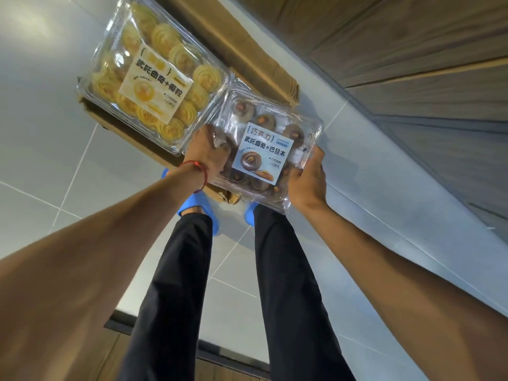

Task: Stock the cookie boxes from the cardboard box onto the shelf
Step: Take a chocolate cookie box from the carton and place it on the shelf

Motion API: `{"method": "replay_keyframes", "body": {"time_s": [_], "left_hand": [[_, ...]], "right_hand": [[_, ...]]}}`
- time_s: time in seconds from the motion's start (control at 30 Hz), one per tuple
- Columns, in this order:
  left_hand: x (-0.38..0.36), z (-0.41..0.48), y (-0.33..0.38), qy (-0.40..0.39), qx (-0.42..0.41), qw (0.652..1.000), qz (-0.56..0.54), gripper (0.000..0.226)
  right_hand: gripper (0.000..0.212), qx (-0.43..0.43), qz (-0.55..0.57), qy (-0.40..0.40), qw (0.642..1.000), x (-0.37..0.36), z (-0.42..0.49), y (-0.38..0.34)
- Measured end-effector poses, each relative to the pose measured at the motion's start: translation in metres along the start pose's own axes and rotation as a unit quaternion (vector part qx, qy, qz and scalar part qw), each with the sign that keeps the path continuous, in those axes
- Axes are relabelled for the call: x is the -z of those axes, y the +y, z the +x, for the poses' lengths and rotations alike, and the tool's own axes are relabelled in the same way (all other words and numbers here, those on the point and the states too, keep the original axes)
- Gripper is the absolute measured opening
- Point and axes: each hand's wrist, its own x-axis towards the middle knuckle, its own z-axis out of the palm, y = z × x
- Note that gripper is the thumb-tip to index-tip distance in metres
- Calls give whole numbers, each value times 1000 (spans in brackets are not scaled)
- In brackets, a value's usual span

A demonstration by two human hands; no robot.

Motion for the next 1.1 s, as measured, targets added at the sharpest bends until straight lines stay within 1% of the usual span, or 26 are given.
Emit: {"method": "replay_keyframes", "body": {"time_s": [0.07,0.13,0.23,0.3,0.37,0.4,0.5,0.67,0.73,0.8,0.93,1.03,1.1], "left_hand": [[6,-10,1,3,9,1000,-8,36],[14,-29,5,1,15,1000,-4,42],[27,-62,8,1,32,999,-31,43],[36,-84,7,14,45,998,-47,45],[42,-107,5,39,56,996,-60,53],[43,-119,3,55,66,994,-74,51],[44,-163,6,115,92,973,-178,35],[32,-237,7,181,108,932,-295,32],[26,-269,3,205,101,920,-319,33],[20,-300,-3,218,104,916,-322,32],[9,-360,-24,215,110,909,-340,35],[7,-408,-40,244,88,885,-386,32],[7,-442,-50,279,75,866,-409,30]], "right_hand": [[52,-9,-5,7,1000,8,-11,-5],[50,-15,-15,-2,1000,19,-27,-10],[49,-8,-30,-23,999,40,-52,-18],[46,1,-19,-37,999,56,-66,-26],[42,20,-16,-50,998,73,-78,-34],[41,31,-16,-55,998,81,-84,-39],[43,71,-15,-73,995,101,-107,-50],[52,116,10,-120,986,130,-153,-59],[53,137,2,-126,983,140,-174,-62],[53,160,1,-131,978,150,-198,-64],[55,213,1,-180,960,164,-247,-66],[58,250,-14,-202,947,165,-287,-64],[59,262,-26,-218,940,163,-316,-60]]}}
